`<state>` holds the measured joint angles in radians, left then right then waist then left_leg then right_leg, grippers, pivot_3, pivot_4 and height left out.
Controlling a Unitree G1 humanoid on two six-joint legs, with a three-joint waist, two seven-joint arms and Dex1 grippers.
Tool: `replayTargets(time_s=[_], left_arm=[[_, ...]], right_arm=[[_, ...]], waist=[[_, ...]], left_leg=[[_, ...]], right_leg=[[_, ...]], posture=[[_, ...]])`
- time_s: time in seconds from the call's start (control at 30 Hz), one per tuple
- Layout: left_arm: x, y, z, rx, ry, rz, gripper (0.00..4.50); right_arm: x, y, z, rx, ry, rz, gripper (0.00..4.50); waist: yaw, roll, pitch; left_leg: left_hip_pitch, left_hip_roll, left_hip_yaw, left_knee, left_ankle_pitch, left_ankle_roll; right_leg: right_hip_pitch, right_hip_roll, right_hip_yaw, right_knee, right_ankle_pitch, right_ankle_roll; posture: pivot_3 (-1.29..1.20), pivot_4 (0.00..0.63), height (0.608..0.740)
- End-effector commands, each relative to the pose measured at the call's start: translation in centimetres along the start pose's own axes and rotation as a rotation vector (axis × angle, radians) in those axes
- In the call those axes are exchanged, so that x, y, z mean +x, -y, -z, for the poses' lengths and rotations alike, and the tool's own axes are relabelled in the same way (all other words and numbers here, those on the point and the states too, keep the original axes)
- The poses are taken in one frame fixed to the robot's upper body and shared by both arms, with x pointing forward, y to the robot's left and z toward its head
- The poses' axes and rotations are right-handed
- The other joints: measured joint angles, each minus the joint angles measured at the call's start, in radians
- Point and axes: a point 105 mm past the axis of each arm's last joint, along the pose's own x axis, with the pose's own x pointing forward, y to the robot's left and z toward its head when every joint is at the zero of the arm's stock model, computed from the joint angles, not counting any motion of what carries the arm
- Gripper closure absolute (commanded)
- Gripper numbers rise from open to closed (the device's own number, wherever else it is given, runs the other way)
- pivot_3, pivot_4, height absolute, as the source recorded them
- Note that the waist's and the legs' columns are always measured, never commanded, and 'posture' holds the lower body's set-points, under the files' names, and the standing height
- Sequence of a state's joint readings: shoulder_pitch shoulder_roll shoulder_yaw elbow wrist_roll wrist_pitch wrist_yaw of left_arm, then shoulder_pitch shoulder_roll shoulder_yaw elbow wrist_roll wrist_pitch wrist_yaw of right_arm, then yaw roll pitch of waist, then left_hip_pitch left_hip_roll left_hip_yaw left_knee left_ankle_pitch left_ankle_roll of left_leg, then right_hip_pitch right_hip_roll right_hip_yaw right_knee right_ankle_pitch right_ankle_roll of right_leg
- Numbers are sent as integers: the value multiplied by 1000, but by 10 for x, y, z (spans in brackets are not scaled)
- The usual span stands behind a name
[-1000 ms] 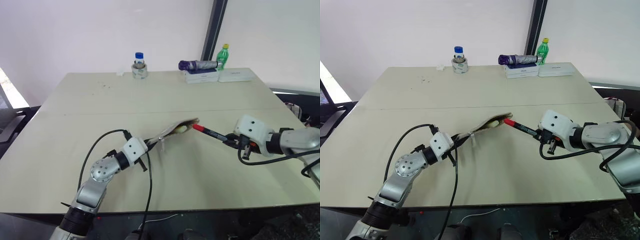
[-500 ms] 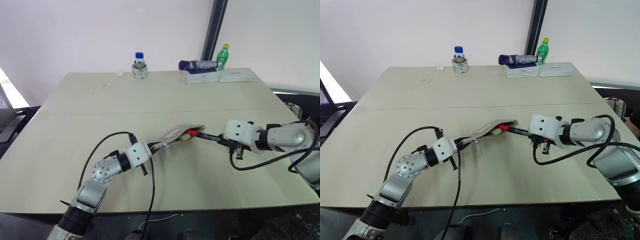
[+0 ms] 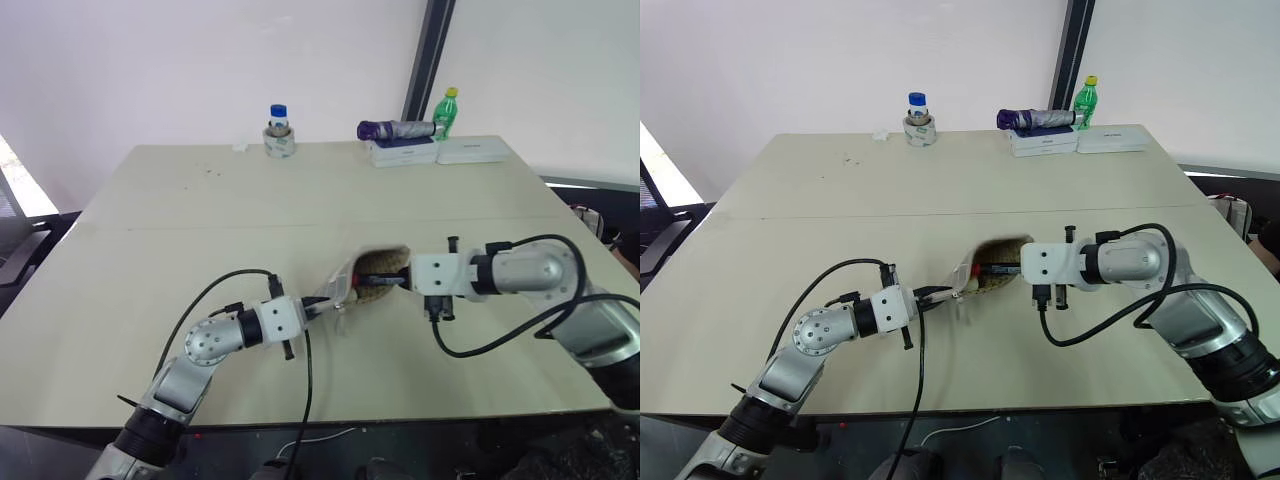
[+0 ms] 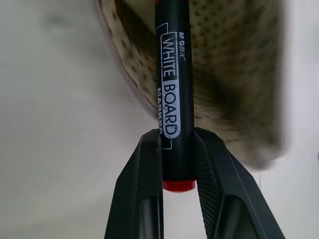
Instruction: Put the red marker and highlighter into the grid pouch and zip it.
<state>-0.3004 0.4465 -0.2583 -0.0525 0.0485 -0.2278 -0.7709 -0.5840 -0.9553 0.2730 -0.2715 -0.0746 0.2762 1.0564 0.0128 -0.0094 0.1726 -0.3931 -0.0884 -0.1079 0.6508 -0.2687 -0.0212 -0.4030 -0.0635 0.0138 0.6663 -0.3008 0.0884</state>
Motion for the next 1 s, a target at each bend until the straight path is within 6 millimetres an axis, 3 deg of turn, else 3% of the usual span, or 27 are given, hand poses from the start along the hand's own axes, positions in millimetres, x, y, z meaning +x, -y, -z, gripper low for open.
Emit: replayTargets(time_s=[0.03, 0.33, 0.7, 0.9, 0.93, 1.0], left_arm=[[3, 2, -14, 35, 59, 24, 4500], [-6, 3, -14, -23, 54, 35, 4500], [-13, -6, -19, -56, 51, 55, 4500], [-14, -7, -19, -72, 51, 47, 4500], [-14, -8, -19, -87, 51, 30, 4500], [-15, -11, -18, -108, 51, 3, 4500]], right_arm=[[-3, 6, -16, -79, 36, 3, 4145], [-10, 7, 9, -217, -97, -8, 4145], [-2, -9, -12, -258, 16, -83, 4145], [-7, 5, -12, -192, 24, -13, 1171], [-15, 8, -11, -146, 29, -4, 665], [-26, 11, -11, -86, 40, 1, 665]], waist=[[1, 0, 0], [0, 0, 0], [-1, 0, 0], [-1, 0, 0], [0, 0, 0], [1, 0, 0]], left_leg=[[0, 0, 0, 0, 0, 0], [0, 0, 0, 0, 0, 0], [0, 0, 0, 0, 0, 0], [0, 0, 0, 0, 0, 0], [0, 0, 0, 0, 0, 0], [0, 0, 0, 0, 0, 0]], right_leg=[[0, 0, 0, 0, 0, 0], [0, 0, 0, 0, 0, 0], [0, 0, 0, 0, 0, 0], [0, 0, 0, 0, 0, 0], [0, 0, 0, 0, 0, 0], [0, 0, 0, 0, 0, 0]], posture=[[0, 150, 740], [0, 150, 740], [0, 150, 740], [0, 150, 740], [0, 150, 740], [0, 150, 740]])
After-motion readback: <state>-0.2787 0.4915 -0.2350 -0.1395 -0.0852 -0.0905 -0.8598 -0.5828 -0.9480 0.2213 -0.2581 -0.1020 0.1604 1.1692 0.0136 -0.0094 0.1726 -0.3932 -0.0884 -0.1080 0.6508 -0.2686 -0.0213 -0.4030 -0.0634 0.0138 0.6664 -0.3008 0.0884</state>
